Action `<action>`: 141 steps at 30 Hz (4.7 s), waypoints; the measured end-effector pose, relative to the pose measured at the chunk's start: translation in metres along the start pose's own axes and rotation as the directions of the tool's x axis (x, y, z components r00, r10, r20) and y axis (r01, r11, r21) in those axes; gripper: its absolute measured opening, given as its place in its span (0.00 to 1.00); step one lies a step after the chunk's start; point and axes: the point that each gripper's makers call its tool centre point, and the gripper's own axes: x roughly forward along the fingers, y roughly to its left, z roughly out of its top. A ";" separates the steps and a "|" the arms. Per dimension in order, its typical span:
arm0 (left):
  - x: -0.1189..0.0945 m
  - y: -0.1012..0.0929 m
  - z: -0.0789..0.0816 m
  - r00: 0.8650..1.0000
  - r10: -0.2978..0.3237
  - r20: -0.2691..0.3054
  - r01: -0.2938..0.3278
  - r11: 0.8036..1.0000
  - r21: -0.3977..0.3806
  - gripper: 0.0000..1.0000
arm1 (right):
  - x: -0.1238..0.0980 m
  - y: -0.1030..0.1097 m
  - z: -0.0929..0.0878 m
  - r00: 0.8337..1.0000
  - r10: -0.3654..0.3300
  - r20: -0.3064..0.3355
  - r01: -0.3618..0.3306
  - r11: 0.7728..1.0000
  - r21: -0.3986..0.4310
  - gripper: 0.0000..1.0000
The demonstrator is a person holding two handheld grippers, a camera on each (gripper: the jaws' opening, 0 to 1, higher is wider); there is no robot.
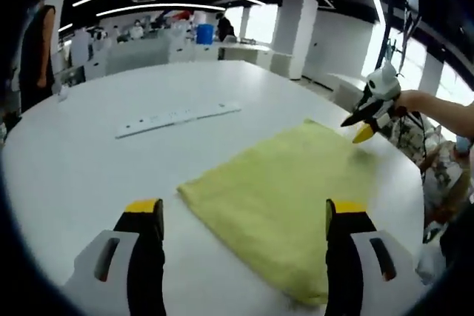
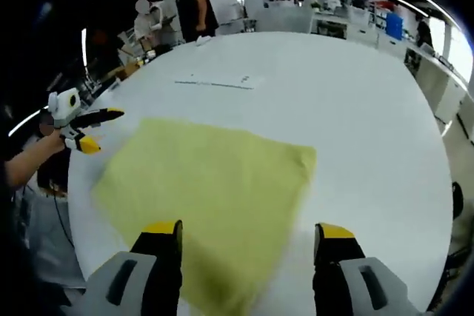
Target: Fold the garment on the visible template until the final outline fits inside the template.
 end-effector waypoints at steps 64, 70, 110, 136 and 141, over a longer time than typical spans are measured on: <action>-0.048 -0.064 -0.107 0.991 -0.095 -0.093 0.087 0.993 -0.079 0.01 | -0.038 0.015 -0.096 1.000 0.018 0.026 -0.019 0.998 0.057 0.00; -0.049 -0.063 -0.106 0.992 -0.087 -0.094 0.080 0.994 -0.074 0.00 | -0.038 0.016 -0.095 0.999 0.020 0.028 -0.021 0.999 0.038 0.00; -0.074 -0.068 -0.124 0.987 -0.096 -0.129 0.089 0.994 -0.060 0.00 | -0.064 0.051 -0.142 0.997 0.072 0.004 -0.072 0.995 0.075 0.00; -0.086 -0.075 -0.126 0.992 -0.054 -0.118 0.051 0.998 -0.030 0.01 | -0.072 0.061 -0.148 0.999 0.022 0.031 -0.023 0.998 0.053 0.00; -0.088 -0.072 -0.124 0.994 -0.028 -0.109 0.025 0.999 -0.032 0.10 | -0.074 0.060 -0.146 0.999 0.001 0.045 -0.004 0.998 0.062 0.00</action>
